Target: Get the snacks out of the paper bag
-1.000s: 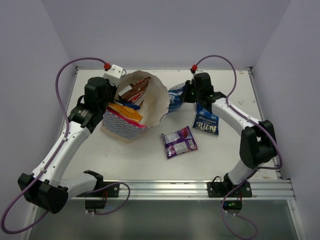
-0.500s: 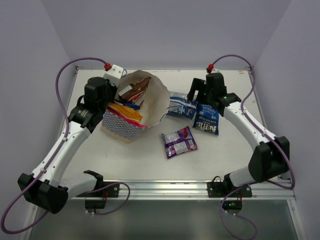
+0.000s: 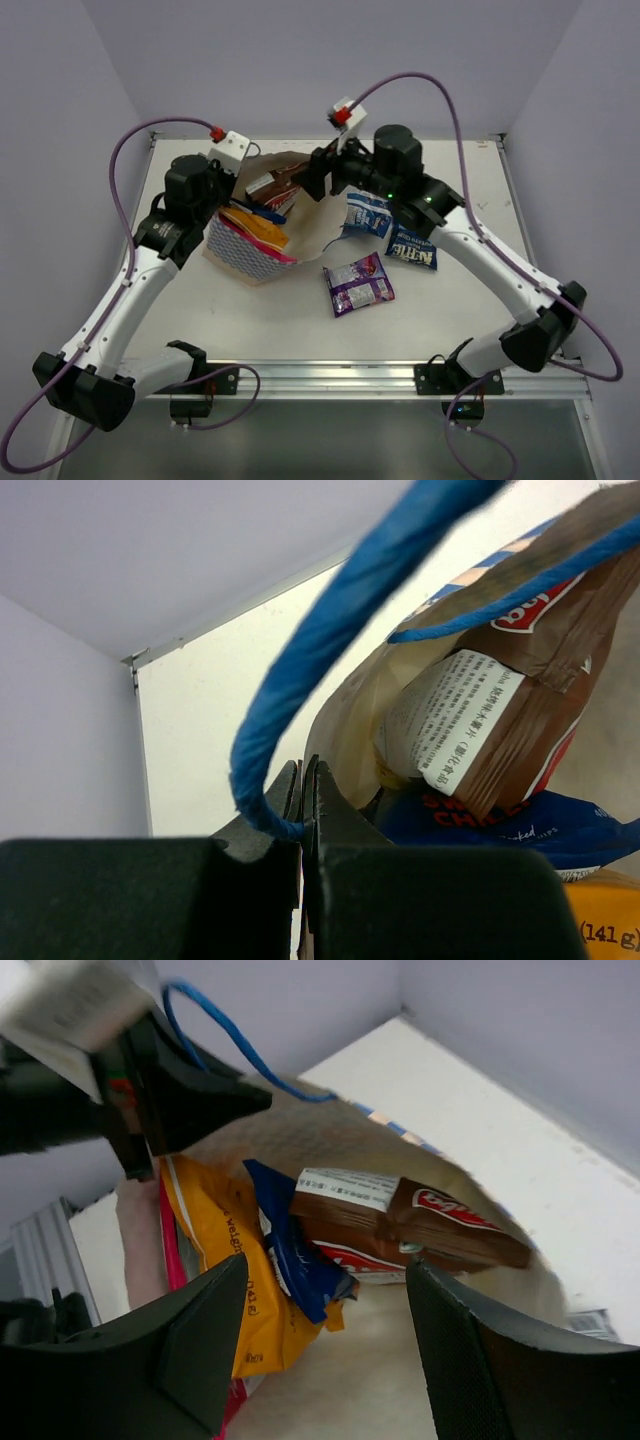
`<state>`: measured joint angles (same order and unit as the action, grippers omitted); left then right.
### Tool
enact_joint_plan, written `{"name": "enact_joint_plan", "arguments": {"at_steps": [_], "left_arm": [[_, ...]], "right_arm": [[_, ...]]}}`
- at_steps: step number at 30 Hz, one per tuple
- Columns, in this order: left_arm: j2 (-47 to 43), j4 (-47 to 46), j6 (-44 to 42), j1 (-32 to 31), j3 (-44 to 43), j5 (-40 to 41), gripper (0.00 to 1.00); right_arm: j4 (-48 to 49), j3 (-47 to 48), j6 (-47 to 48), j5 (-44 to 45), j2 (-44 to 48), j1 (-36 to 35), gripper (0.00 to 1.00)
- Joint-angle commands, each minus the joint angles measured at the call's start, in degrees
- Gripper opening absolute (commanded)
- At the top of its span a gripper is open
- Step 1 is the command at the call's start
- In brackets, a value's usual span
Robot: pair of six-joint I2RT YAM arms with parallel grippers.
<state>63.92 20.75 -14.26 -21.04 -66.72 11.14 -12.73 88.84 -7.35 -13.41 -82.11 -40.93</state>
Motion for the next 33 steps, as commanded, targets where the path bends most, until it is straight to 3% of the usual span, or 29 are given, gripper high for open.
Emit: {"name": "enact_joint_plan", "arguments": {"at_steps": [1, 14, 23, 25, 28, 33], "left_arm": [[-3.3, -7.9, -1.6, 0.1, -0.5, -4.1, 0.00], [-3.8, -8.0, -1.8, 0.2, 0.4, -5.2, 0.00], [-3.8, -7.7, -1.6, 0.1, 0.4, -5.6, 0.00], [-3.7, -7.7, -1.5, 0.1, 0.3, -5.5, 0.00], [-3.7, -7.6, -1.4, 0.1, 0.2, -3.9, 0.00], [-3.9, -7.0, -0.7, 0.1, -0.2, -2.3, 0.00]], "right_arm": [[1.2, 1.9, 1.4, -4.2, -8.4, -2.5, 0.67], [5.4, -1.3, -0.4, -3.9, -17.7, -6.6, 0.46], [3.7, 0.5, -0.2, -3.3, -21.3, -6.6, 0.45], [4.7, -1.0, -1.1, -1.4, -19.5, -6.6, 0.49], [2.8, -0.4, -6.7, 7.0, -16.4, -6.6, 0.63], [-4.5, 0.5, -21.4, 20.2, -11.6, -6.6, 0.94]]}}
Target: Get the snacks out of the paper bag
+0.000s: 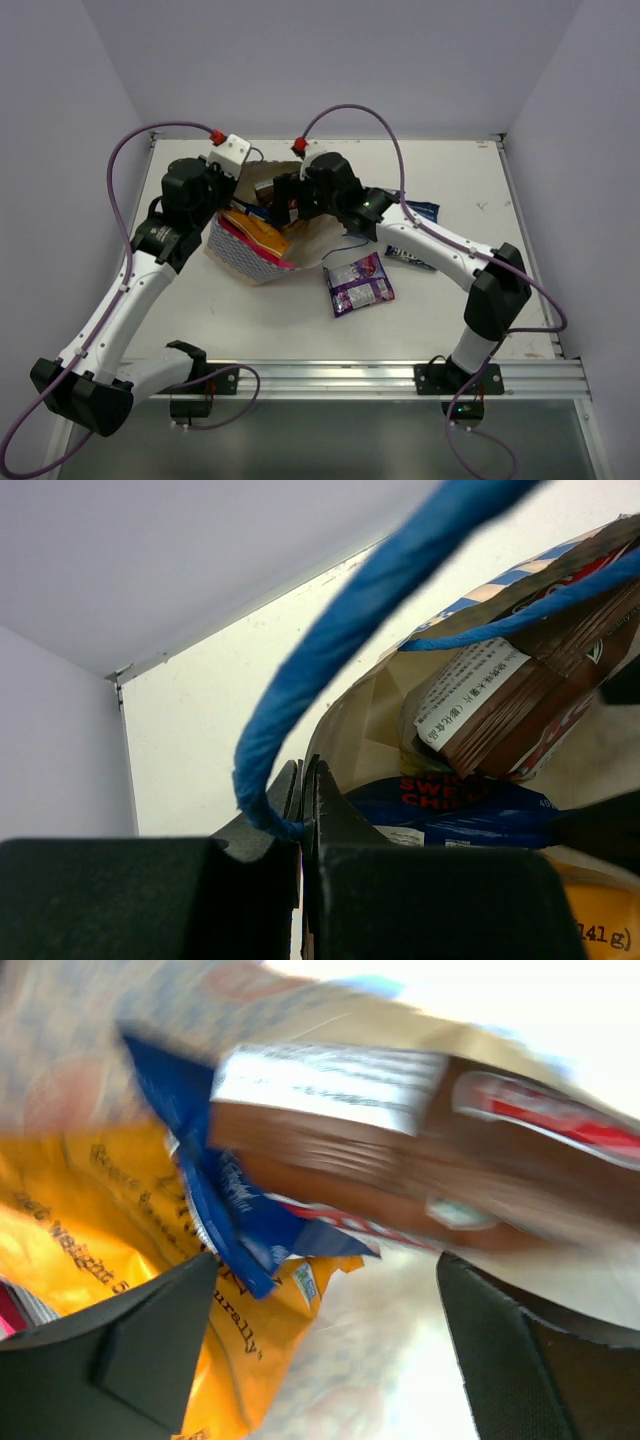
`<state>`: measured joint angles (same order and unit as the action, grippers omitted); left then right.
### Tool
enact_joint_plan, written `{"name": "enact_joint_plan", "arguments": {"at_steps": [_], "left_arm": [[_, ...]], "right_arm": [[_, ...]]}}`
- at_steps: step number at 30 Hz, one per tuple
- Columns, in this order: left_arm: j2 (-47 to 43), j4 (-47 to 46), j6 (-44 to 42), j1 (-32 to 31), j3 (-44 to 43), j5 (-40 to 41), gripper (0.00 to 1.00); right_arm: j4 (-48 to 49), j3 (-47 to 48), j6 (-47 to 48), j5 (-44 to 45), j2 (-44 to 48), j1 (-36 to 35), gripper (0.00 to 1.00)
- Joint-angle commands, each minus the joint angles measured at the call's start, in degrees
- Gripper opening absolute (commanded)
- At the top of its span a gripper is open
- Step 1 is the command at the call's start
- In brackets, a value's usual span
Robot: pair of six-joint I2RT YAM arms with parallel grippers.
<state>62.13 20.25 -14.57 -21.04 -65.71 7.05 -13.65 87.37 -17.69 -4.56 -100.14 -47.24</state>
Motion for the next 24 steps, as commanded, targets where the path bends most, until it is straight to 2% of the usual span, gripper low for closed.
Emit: {"name": "enact_joint_plan", "arguments": {"at_steps": [1, 4, 8, 13, 19, 21, 24], "left_arm": [[-2.1, -6.5, -0.1, 0.1, -1.2, 2.0, 0.00], [-2.3, -6.4, 0.4, 0.1, -0.9, 2.1, 0.00], [-2.7, -5.8, 0.6, 0.1, -0.6, 1.8, 0.00], [-3.6, -5.7, 1.3, 0.1, 0.1, 1.1, 0.00], [-4.4, -5.6, 1.6, 0.1, 1.0, 0.8, 0.00], [-4.6, -5.7, 1.8, 0.2, 1.2, 0.6, 0.00], [-4.8, -5.7, 1.9, 0.1, 1.5, 0.4, 0.00]], "right_arm": [[-5.7, 3.5, -17.1, 16.9, 6.6, -0.3, 0.97], [-11.2, 7.7, -24.5, 21.2, 5.0, -0.2, 0.99], [-18.1, 15.3, -31.5, 24.4, -1.9, -0.2, 0.99], [-20.0, 21.0, -38.4, 26.9, -7.0, 0.0, 0.99], [-21.7, 22.8, -42.2, 26.0, -10.9, 1.0, 0.99], [-21.7, 22.7, -42.4, 25.7, -11.5, 1.1, 0.97], [-21.3, 21.9, -42.5, 25.6, -12.4, 1.5, 0.77]]}}
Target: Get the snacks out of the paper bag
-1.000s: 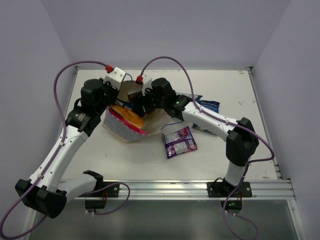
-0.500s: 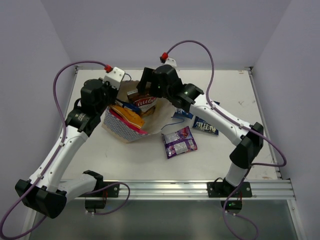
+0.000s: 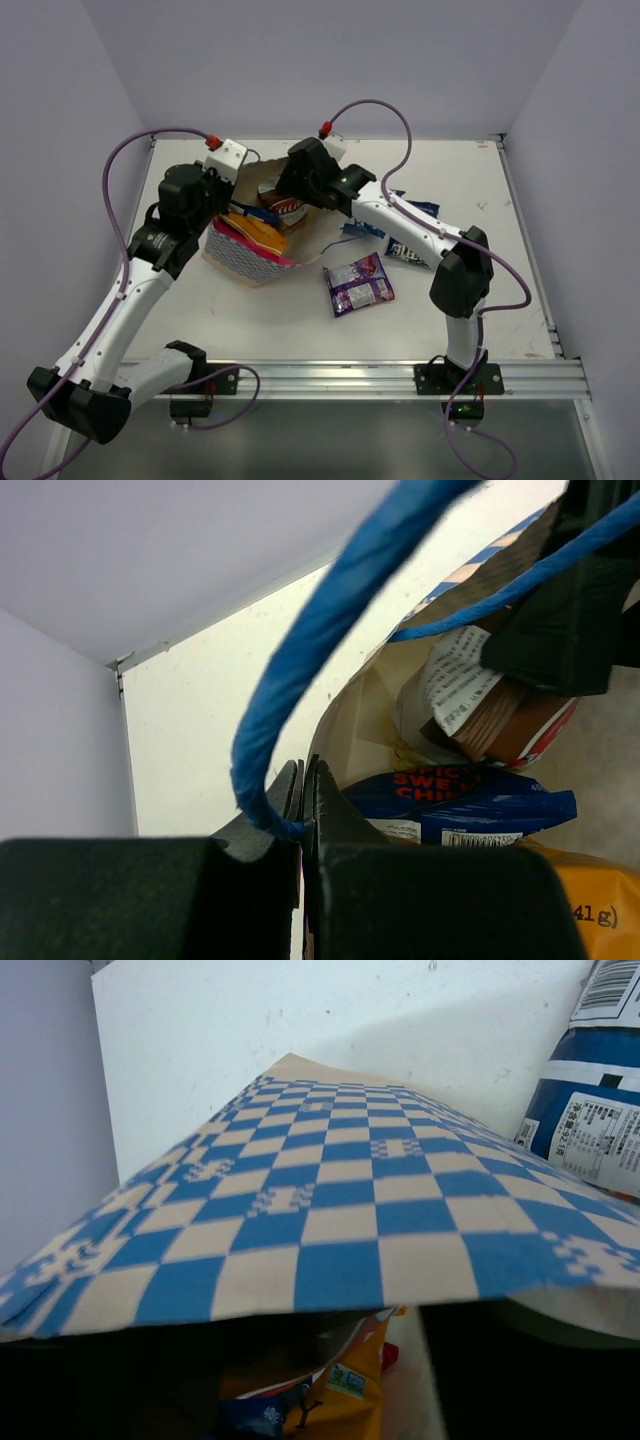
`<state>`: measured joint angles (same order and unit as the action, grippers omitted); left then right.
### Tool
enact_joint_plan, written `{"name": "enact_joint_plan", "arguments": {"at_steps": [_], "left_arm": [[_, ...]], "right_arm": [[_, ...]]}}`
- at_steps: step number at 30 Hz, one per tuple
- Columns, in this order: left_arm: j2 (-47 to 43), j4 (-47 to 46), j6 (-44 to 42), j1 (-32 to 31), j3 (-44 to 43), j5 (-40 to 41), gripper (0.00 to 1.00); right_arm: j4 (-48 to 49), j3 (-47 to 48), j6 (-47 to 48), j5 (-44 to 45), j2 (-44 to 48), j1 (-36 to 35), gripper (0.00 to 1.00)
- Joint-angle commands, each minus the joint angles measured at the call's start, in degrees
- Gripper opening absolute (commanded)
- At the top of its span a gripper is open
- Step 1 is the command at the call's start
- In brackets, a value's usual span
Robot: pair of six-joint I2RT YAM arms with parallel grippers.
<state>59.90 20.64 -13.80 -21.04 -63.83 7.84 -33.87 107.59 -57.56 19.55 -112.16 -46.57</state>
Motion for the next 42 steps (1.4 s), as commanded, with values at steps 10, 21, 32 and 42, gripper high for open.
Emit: {"name": "enact_joint_plan", "arguments": {"at_steps": [10, 21, 32, 42], "left_arm": [[-3.4, -5.7, 1.1, 0.1, -0.2, 1.6, 0.00], [-1.5, -5.4, 1.4, 0.1, -0.8, 6.7, 0.00], [-0.3, -5.4, 0.5, 0.2, -0.9, 12.6, 0.00], [0.7, -5.5, 1.1, 0.2, -1.0, 16.2, 0.00]], "right_arm": [[5.5, -4.0, 1.7, -2.7, 4.8, 1.4, 0.00], [25.2, -15.5, 14.0, -17.7, 25.6, 1.4, 0.00], [27.0, -12.4, 21.5, -28.0, 37.4, 6.7, 0.00], [26.9, -22.2, 27.9, -19.6, 46.6, 26.3, 0.00]]}}
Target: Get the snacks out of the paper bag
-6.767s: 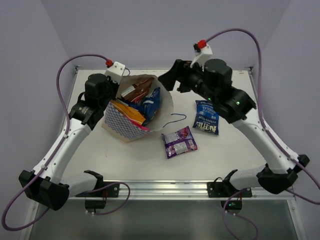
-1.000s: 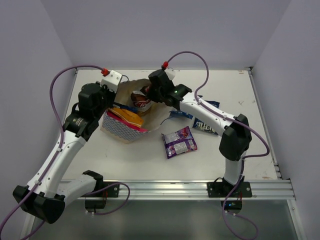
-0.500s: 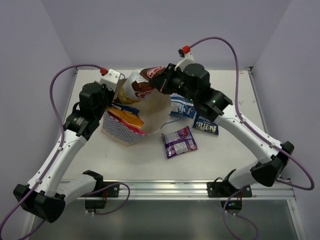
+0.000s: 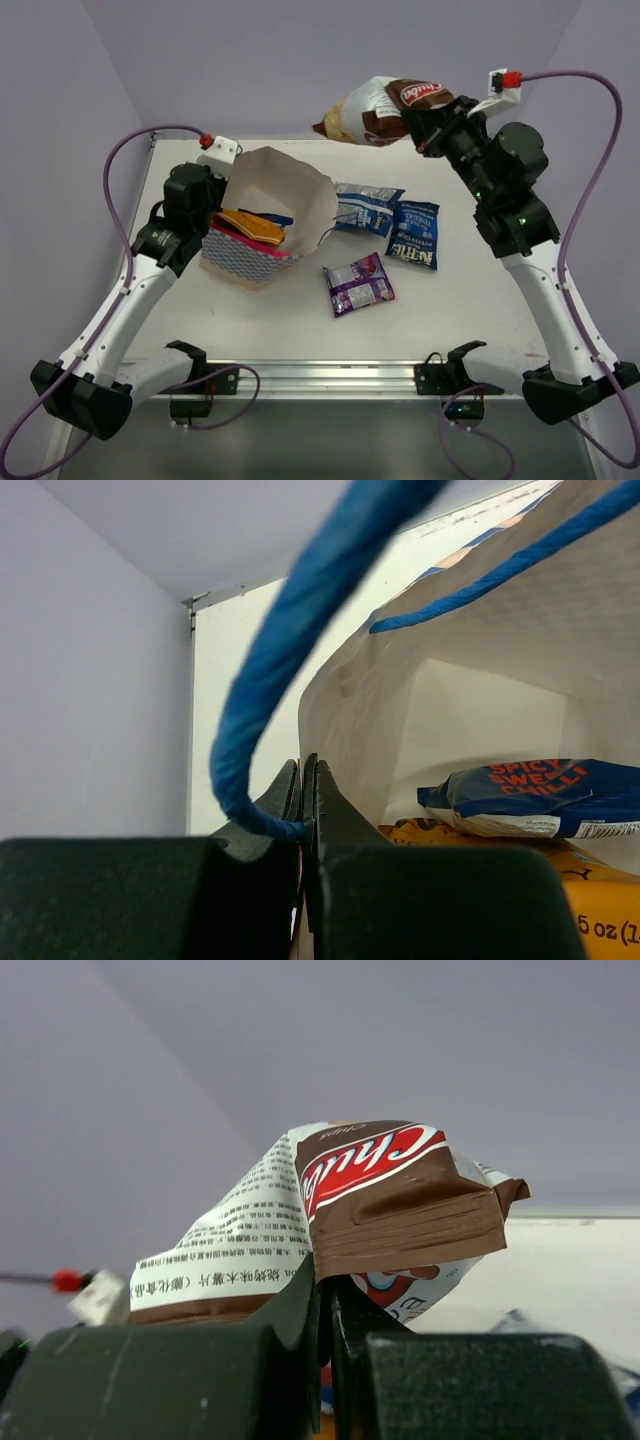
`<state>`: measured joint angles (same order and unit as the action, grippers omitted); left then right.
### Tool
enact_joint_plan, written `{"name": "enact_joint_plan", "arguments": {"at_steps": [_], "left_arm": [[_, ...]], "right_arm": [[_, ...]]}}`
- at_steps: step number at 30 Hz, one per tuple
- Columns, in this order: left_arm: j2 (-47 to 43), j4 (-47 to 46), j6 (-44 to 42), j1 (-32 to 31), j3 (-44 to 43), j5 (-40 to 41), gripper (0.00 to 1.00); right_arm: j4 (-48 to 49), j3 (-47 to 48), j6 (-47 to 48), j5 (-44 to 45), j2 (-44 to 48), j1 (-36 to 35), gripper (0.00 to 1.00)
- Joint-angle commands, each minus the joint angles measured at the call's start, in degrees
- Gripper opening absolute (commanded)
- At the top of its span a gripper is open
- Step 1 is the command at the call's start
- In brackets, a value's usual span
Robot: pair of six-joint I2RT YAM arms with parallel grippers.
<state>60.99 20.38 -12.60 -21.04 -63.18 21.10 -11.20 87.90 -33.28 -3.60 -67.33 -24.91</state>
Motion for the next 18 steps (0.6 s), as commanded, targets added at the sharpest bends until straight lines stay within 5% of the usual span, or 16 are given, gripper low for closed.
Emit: {"name": "enact_joint_plan", "arguments": {"at_steps": [1, 7, 14, 18], "left_arm": [[-0.3, -5.4, -0.1, 0.2, -1.7, 3.0, 0.00], [-0.2, -5.4, -0.1, 0.3, -1.9, 2.2, 0.00], [-1.5, -5.6, 0.1, 0.2, -0.9, 0.3, 0.00], [-1.8, -6.4, -0.5, 0.3, -0.6, -0.4, 0.00]], "right_arm": [[4.3, -3.4, 4.1, 6.2, 2.0, 6.0, 0.00], [9.4, -13.0, 3.1, 9.5, -1.7, 17.6, 0.00], [30.6, -25.2, -2.5, -1.4, -11.0, 32.2, 0.00], [30.0, -25.8, -5.4, -5.2, -18.3, 36.8, 0.01]]}}
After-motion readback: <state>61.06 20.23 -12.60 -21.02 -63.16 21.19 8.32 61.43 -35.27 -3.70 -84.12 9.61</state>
